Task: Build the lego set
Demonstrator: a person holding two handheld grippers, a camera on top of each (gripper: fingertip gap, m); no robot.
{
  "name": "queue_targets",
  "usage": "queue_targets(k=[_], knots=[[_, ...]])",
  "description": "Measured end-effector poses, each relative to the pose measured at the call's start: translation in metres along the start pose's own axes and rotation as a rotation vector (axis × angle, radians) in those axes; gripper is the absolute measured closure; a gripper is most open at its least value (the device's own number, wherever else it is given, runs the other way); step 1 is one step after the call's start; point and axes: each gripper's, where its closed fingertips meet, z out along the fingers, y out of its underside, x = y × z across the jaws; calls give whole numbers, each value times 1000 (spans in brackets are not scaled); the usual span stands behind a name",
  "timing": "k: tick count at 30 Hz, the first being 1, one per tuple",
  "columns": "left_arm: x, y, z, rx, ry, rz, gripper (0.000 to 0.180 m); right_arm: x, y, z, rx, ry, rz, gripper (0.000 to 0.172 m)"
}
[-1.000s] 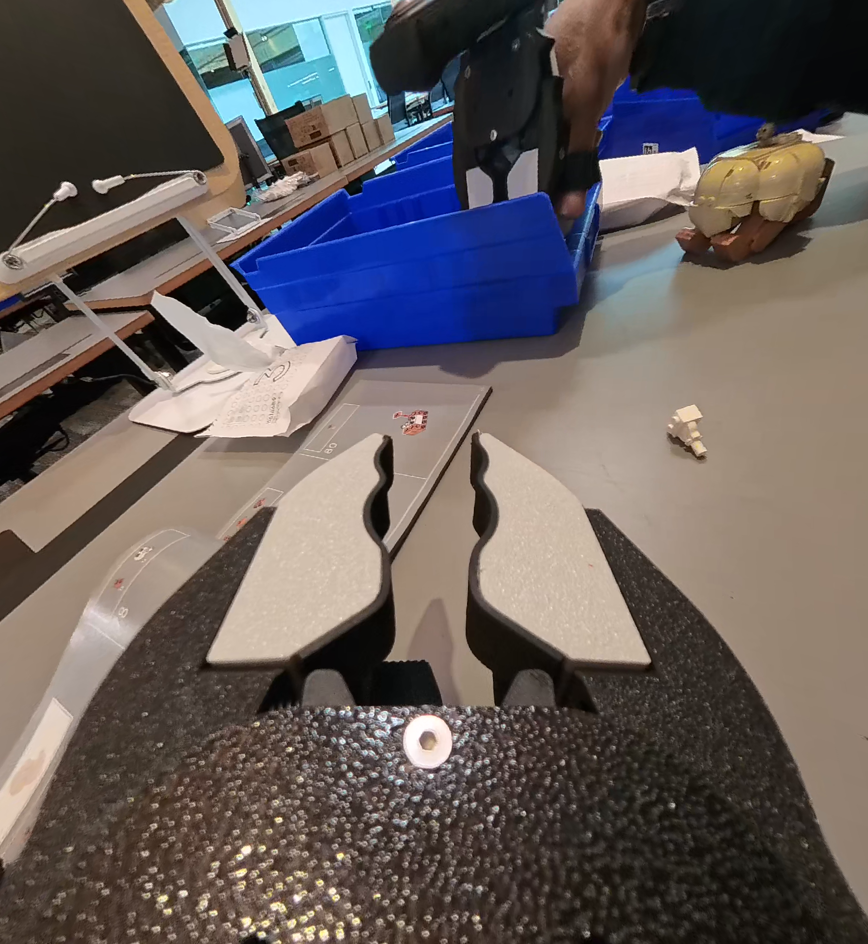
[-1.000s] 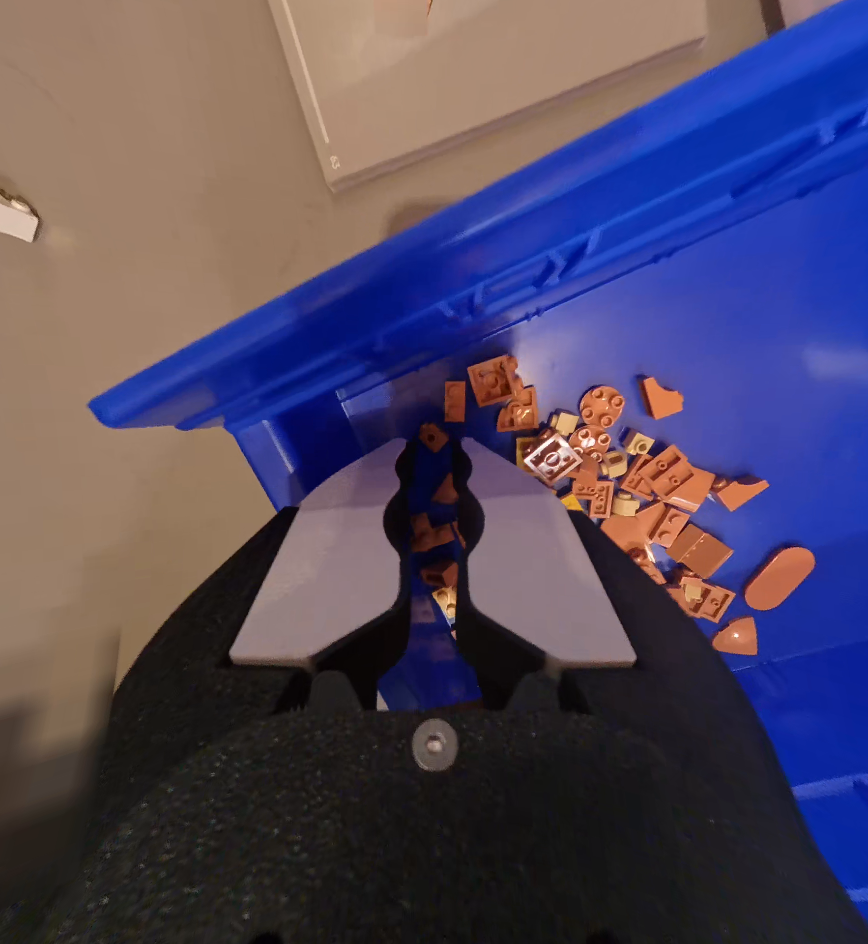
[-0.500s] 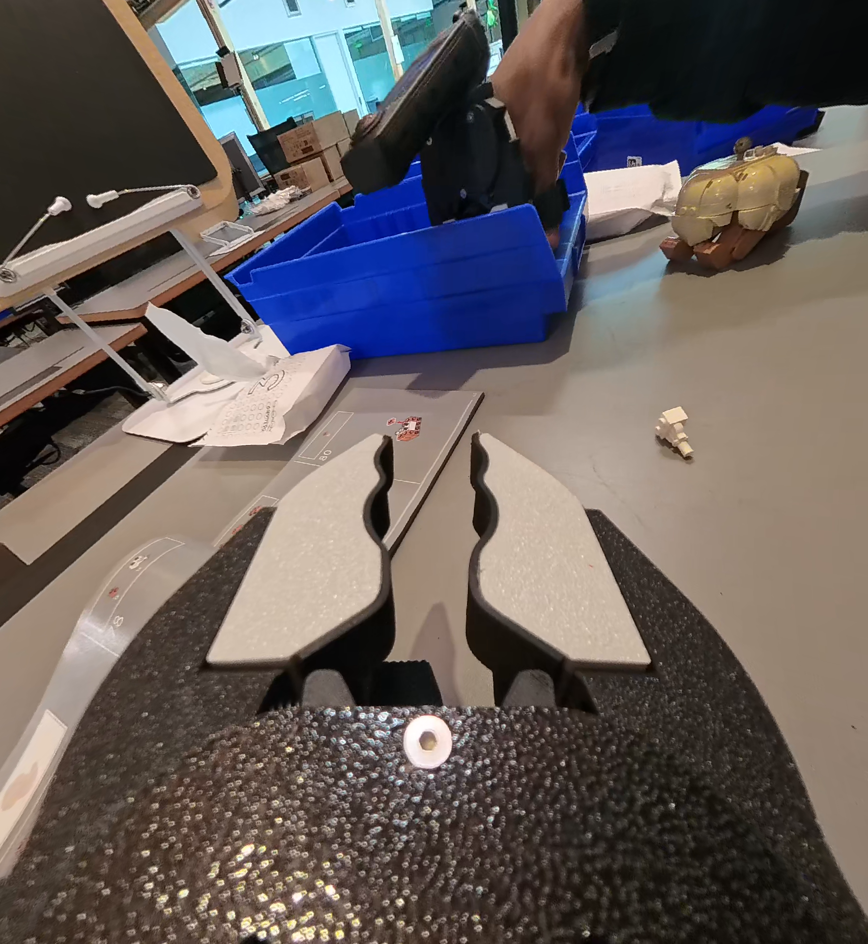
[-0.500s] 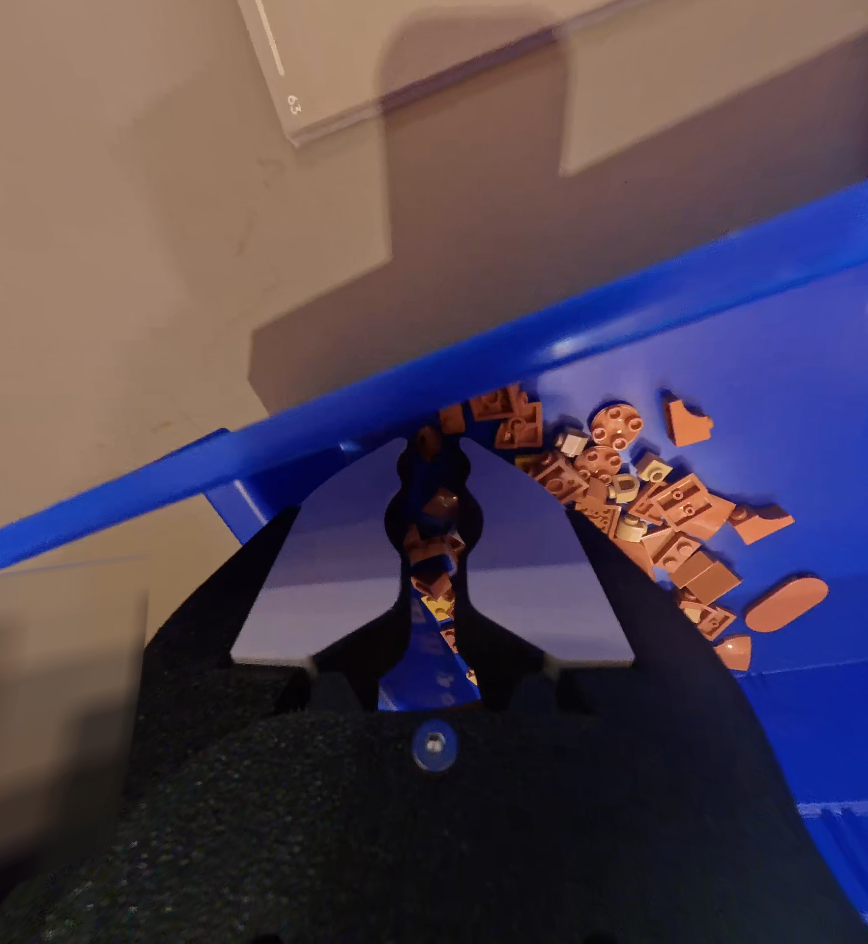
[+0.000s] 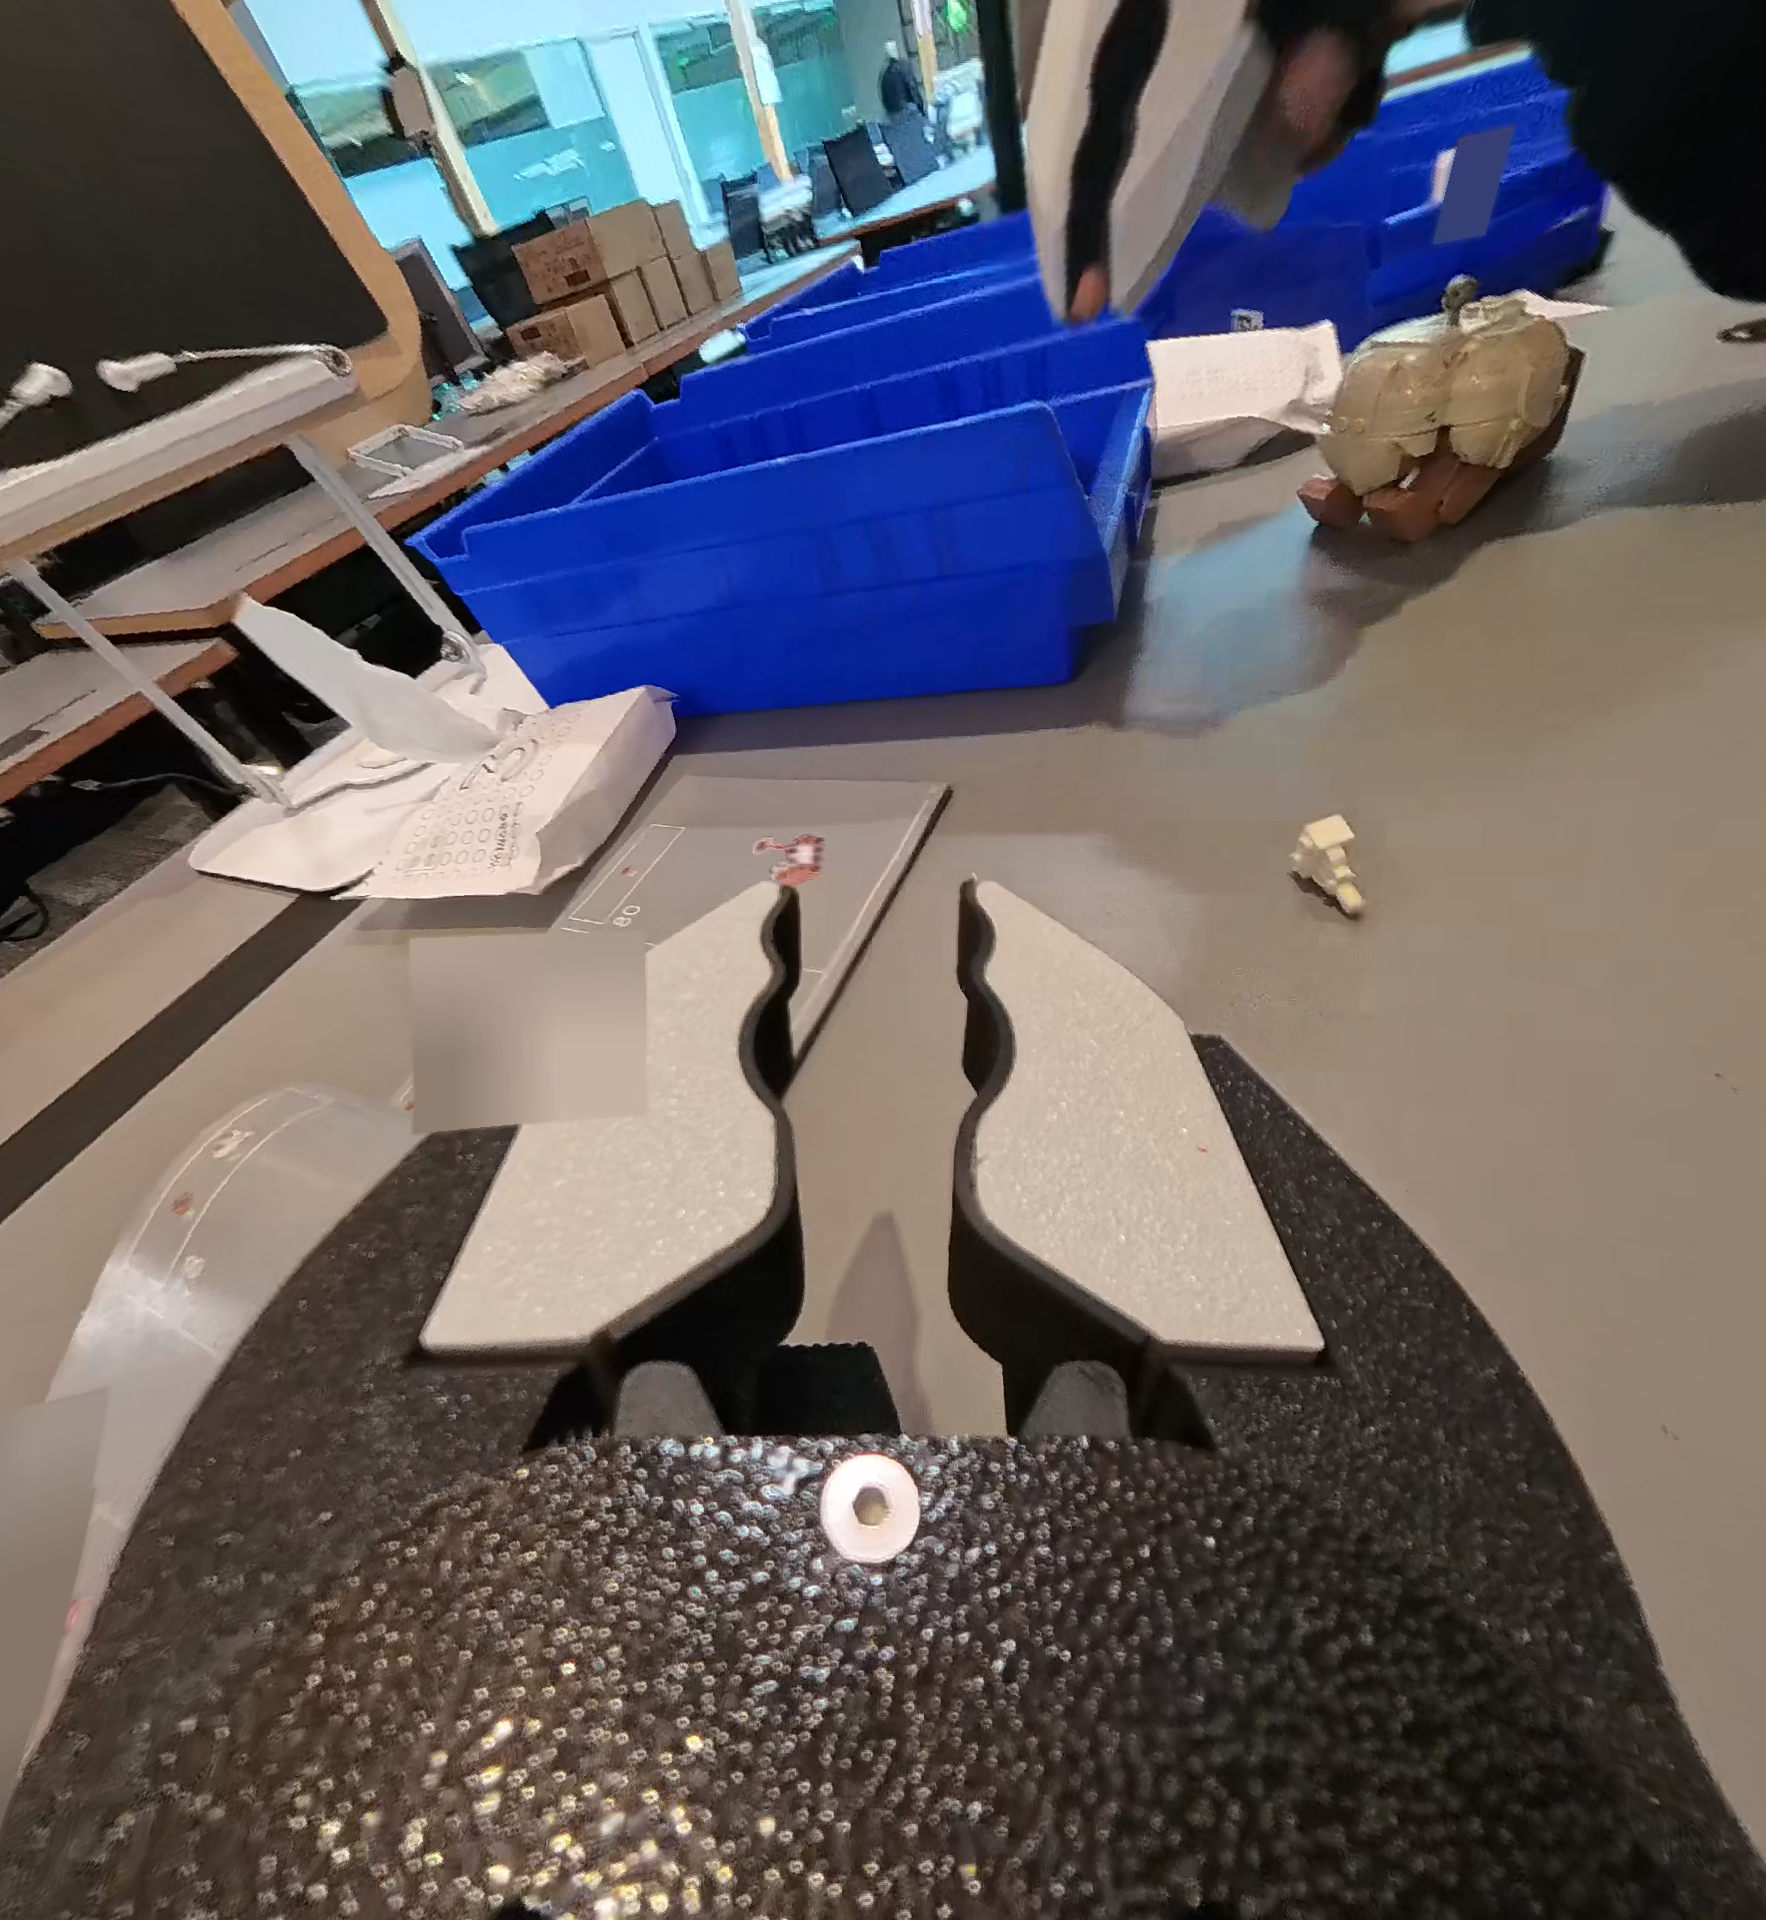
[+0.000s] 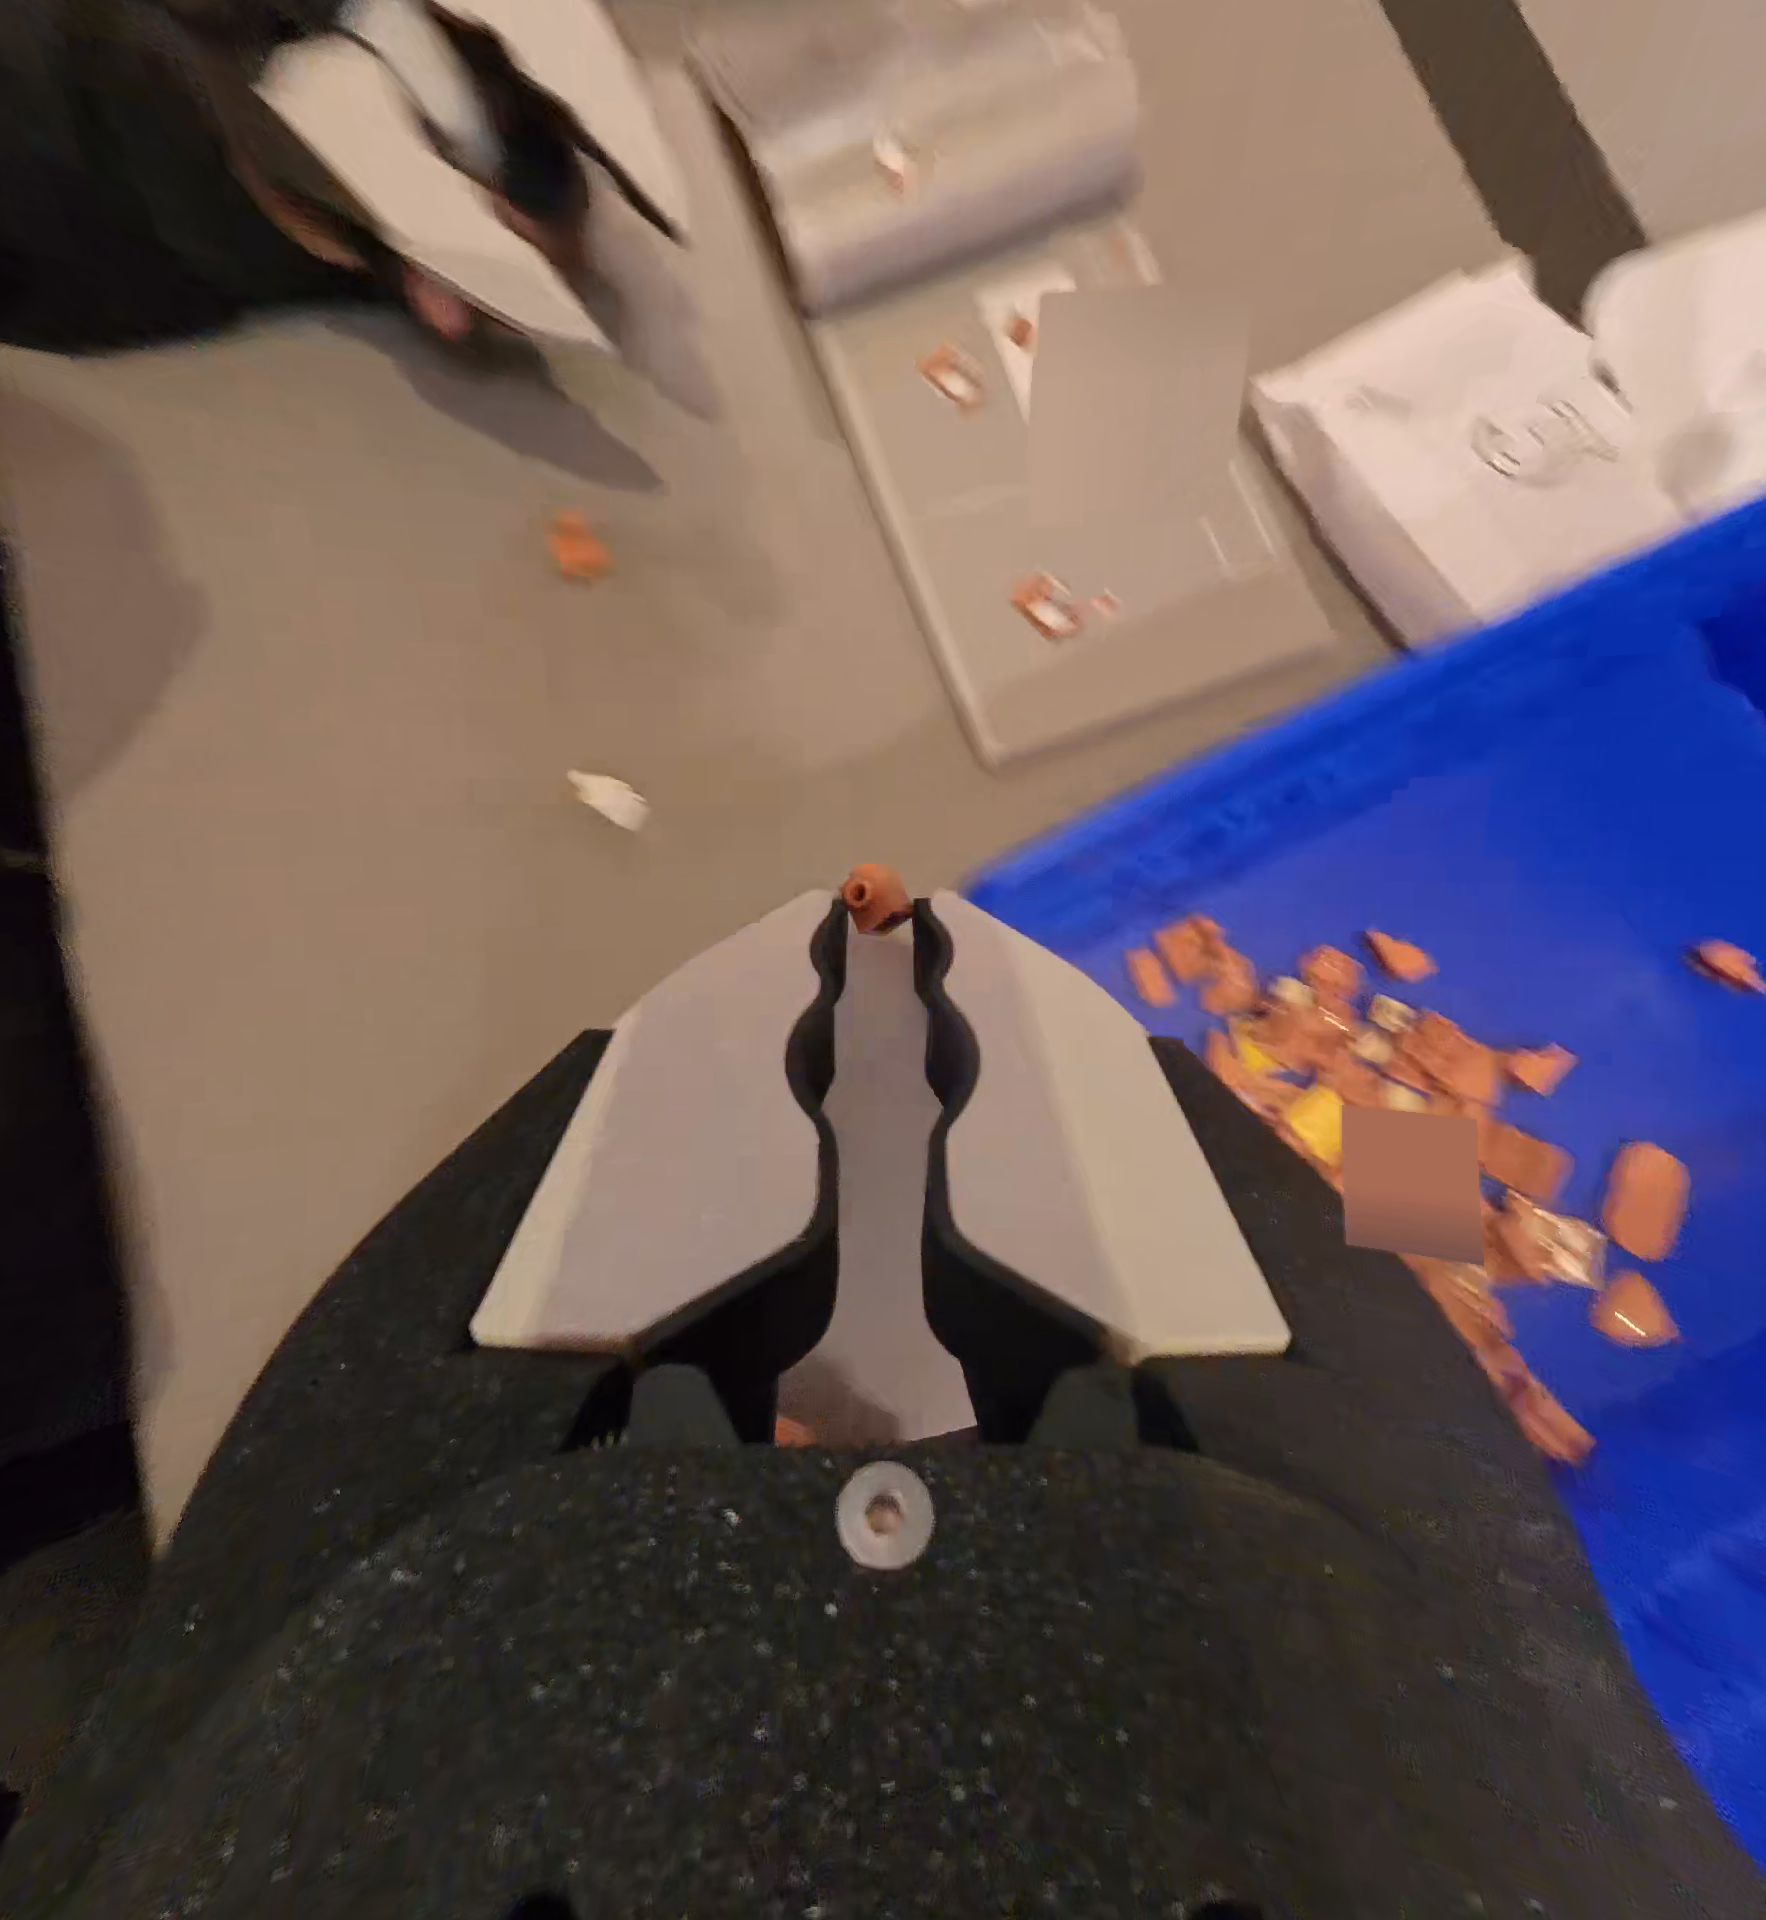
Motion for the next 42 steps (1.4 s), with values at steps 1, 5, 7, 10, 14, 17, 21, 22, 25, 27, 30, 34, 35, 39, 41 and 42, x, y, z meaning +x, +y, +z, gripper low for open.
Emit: queue_targets(k=[1,5,7,10,14,17,21,22,25,27,30,34,35,39,41,42], knots=[[4,2,1,-17,28,-3,152,-19,-7,2,29,-46,-12,160],[20,4,1,-39,114,17,152,-89,-37,31,99,-262,-36,160],[29,0,-1,-17,156,27,152,-110,-48,57,96,-328,-20,160],[41,-6,-4,25,220,43,152,-115,-57,99,74,-314,30,160],[49,-3,-9,12,278,82,152,-105,-65,132,108,-279,116,160],[50,1,-9,-5,278,127,152,-106,-67,143,114,-287,98,160],[50,4,-8,-12,283,147,152,-103,-70,150,156,-284,69,160],[50,5,-8,-18,283,154,152,-102,-69,151,163,-285,63,160],[51,7,-8,-32,286,178,156,-102,-63,156,153,-289,27,160],[52,8,-7,-31,290,186,159,-104,-62,158,157,-299,19,160],[52,9,-7,-33,289,193,161,-103,-61,158,170,-310,24,160],[51,8,-7,-31,282,194,162,-103,-63,157,188,-326,25,160],[51,8,-8,-31,280,194,162,-104,-63,156,192,-327,16,160],[50,7,-8,-24,281,186,162,-108,-64,154,205,-338,-28,159],[50,6,-9,-19,284,182,161,-109,-63,154,203,-341,-38,159],[51,6,-9,-17,287,182,161,-110,-63,154,207,-343,-42,159]])
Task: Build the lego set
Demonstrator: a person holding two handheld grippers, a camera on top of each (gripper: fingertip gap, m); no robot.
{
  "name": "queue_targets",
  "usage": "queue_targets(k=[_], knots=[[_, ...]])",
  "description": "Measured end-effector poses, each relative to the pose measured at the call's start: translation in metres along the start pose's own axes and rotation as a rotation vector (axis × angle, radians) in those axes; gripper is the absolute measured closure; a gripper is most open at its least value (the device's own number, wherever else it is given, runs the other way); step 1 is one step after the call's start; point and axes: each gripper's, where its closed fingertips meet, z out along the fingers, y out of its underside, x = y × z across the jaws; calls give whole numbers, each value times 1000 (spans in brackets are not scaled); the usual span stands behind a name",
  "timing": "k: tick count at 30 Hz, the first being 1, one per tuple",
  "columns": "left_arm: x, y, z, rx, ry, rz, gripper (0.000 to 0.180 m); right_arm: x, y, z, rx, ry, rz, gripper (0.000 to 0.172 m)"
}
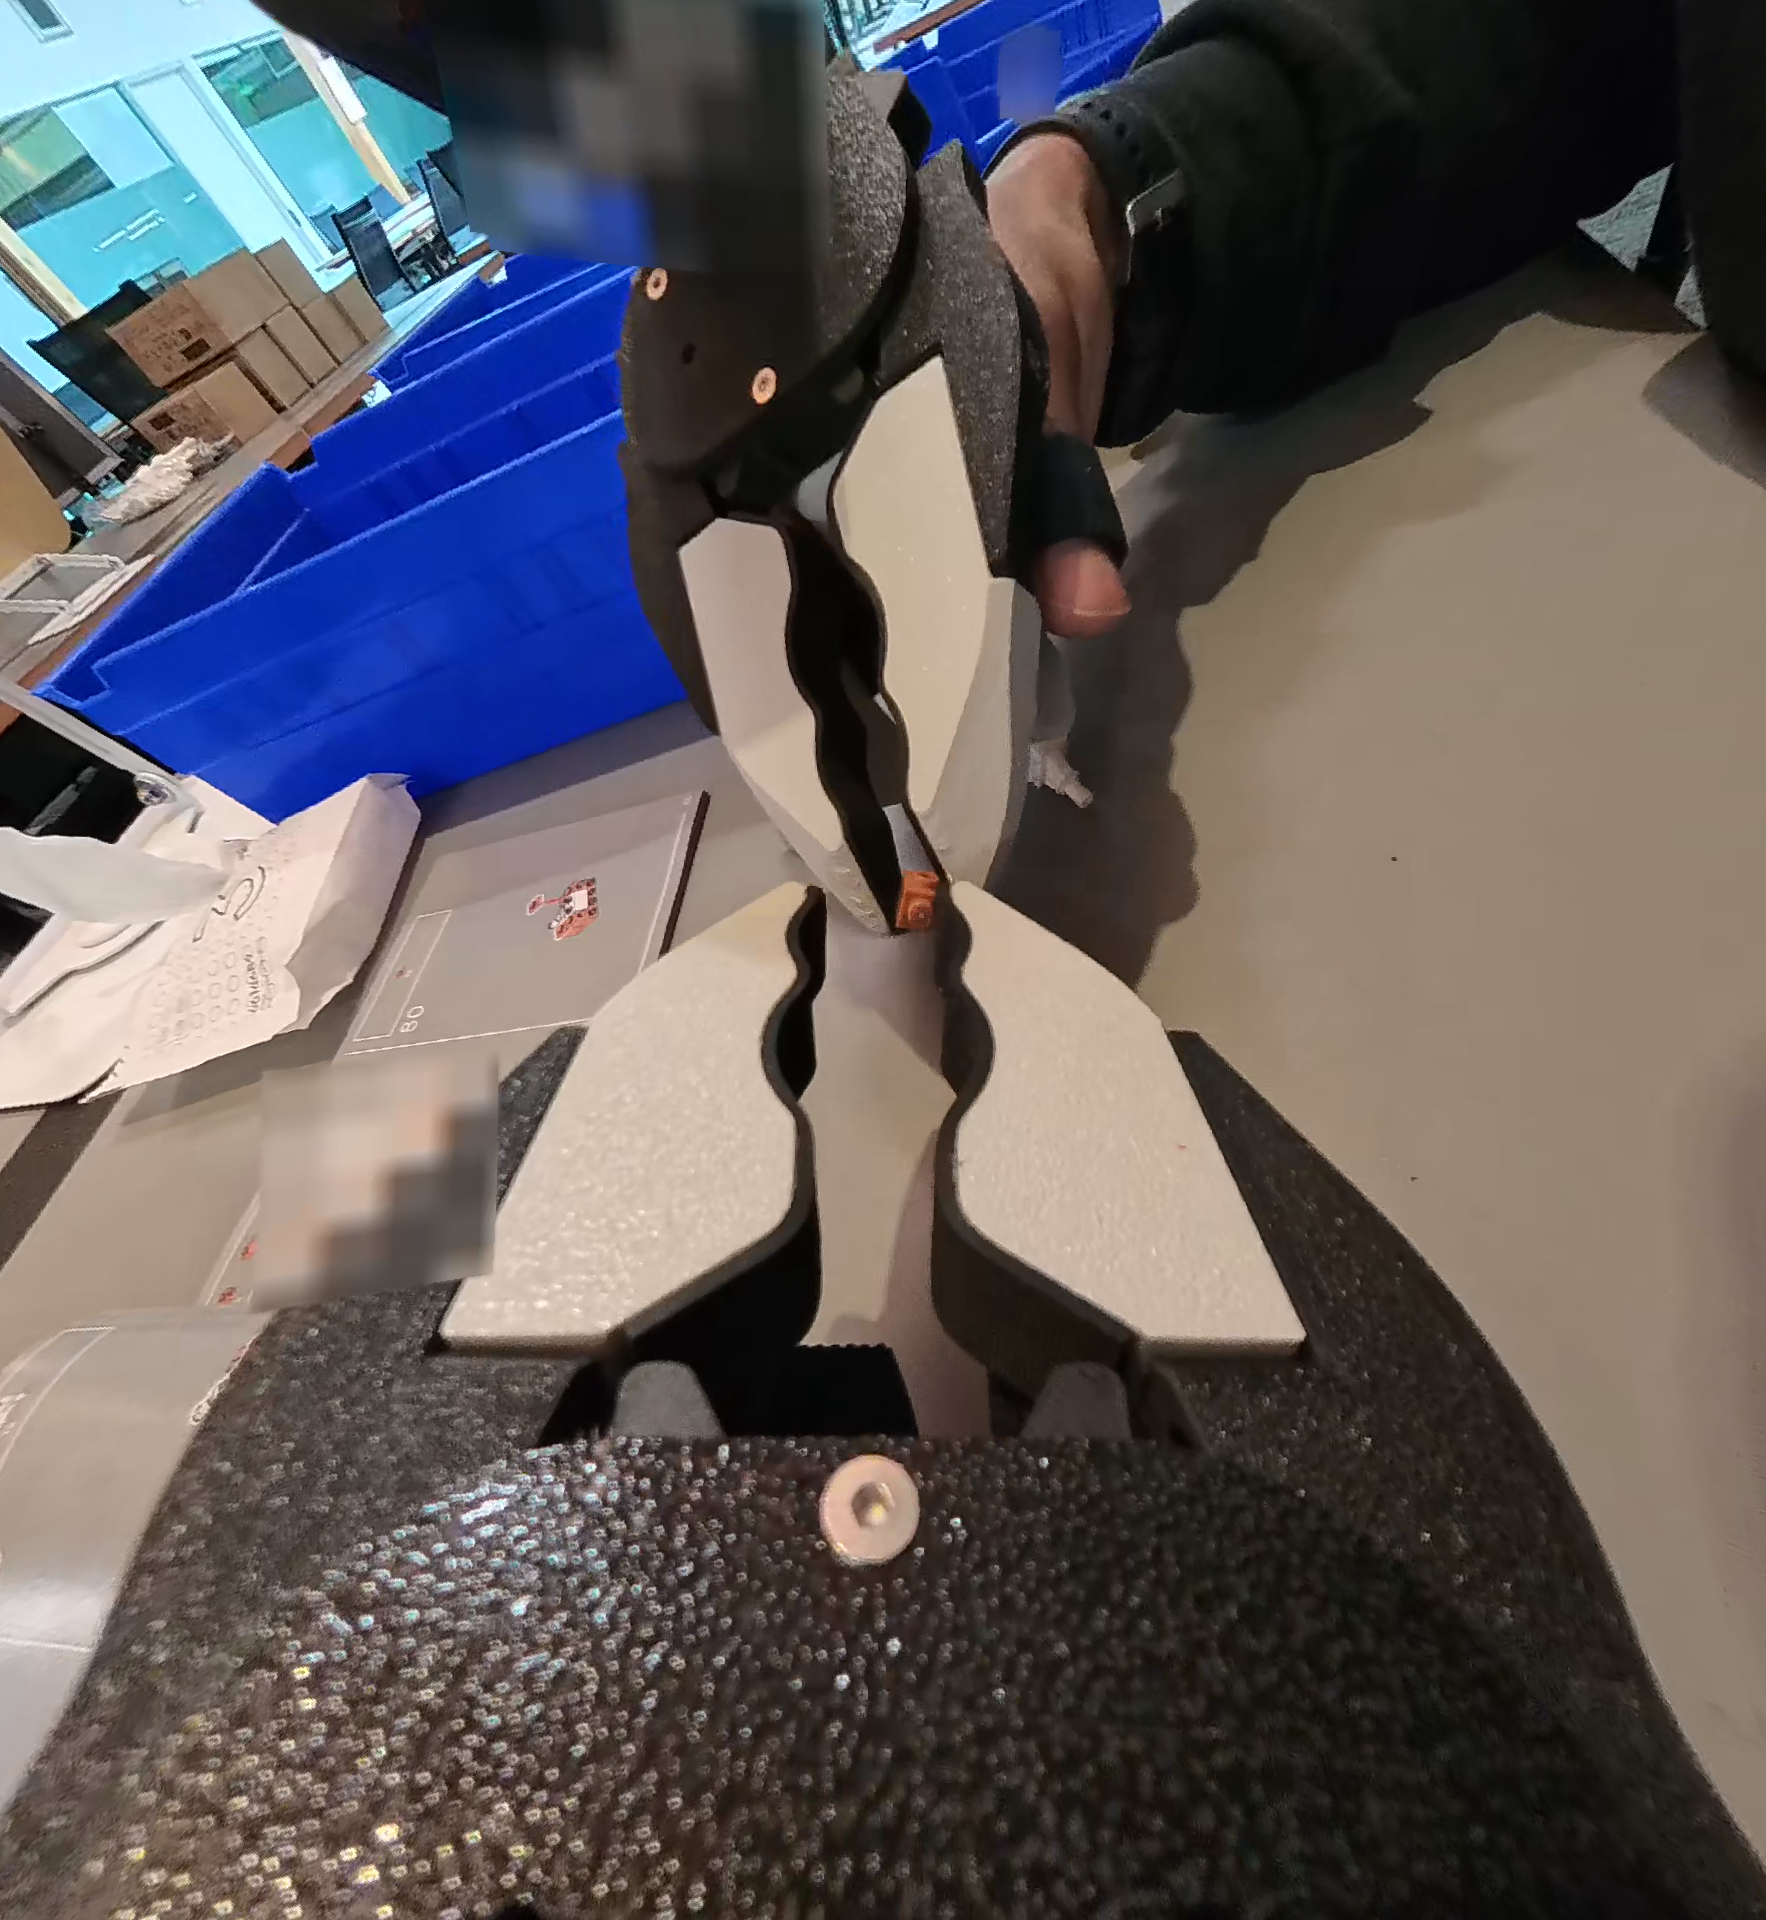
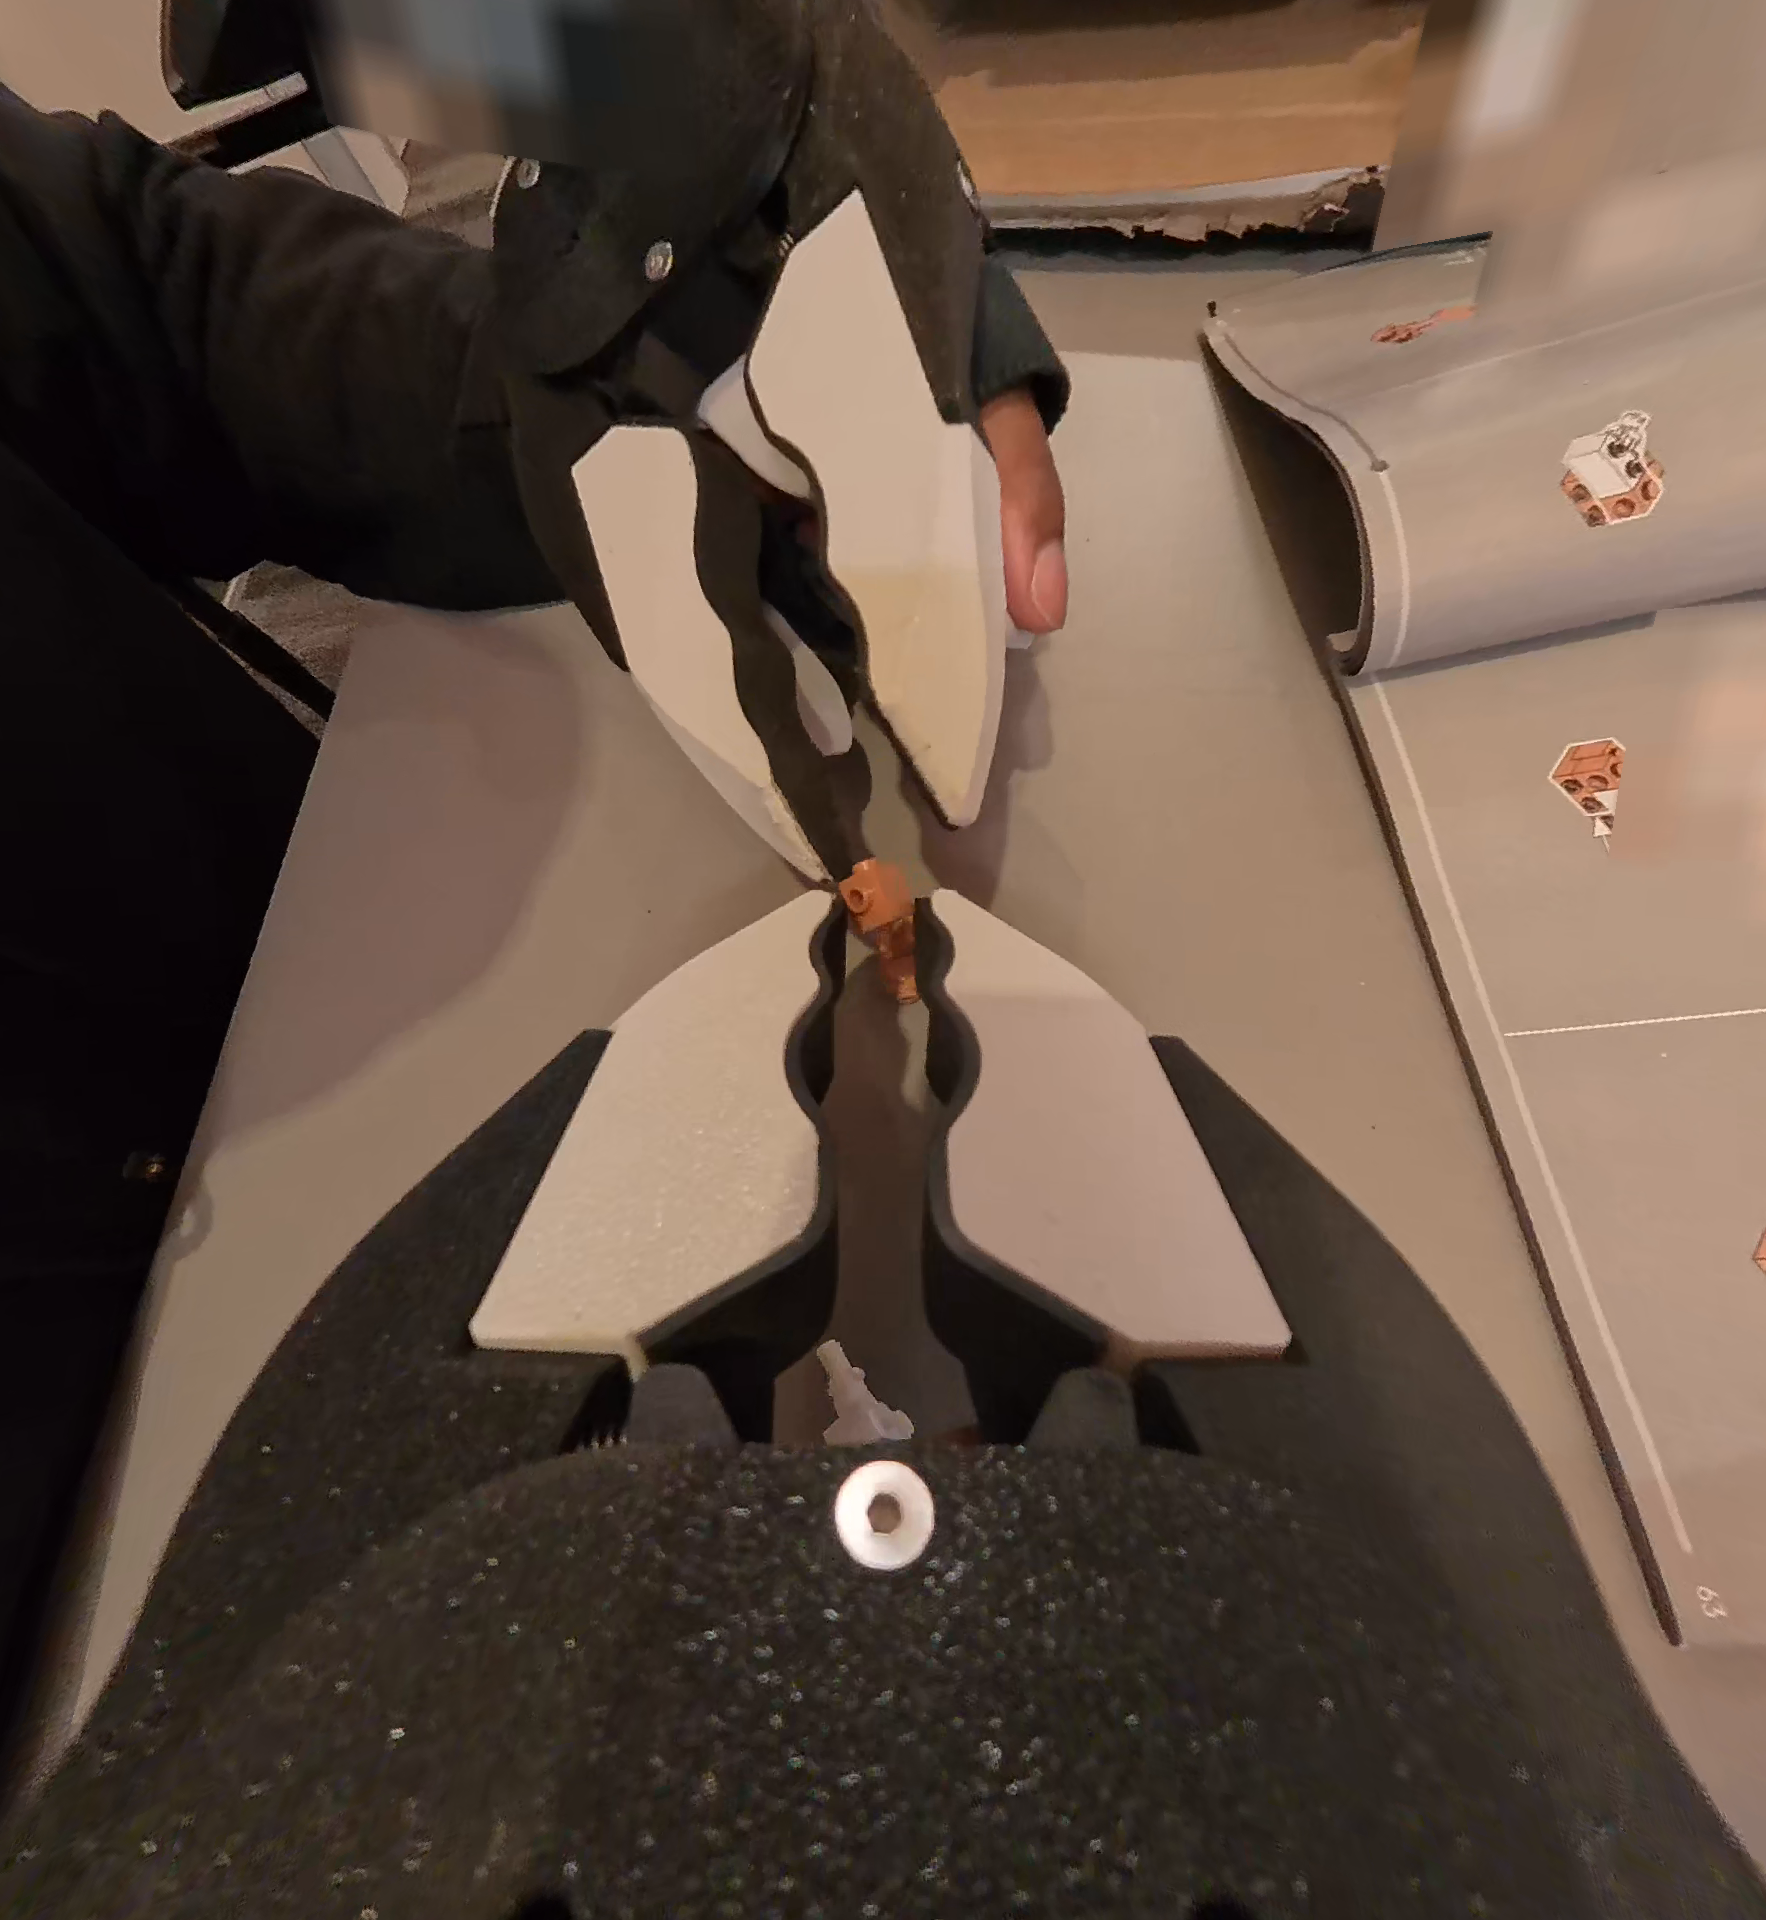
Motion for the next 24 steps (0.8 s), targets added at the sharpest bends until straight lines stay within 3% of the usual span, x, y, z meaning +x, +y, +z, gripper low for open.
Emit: queue_targets(k=[24], knots=[[5,0,-1,-11,18,37,174,0,-6,-2,73,-12,-4,160]])
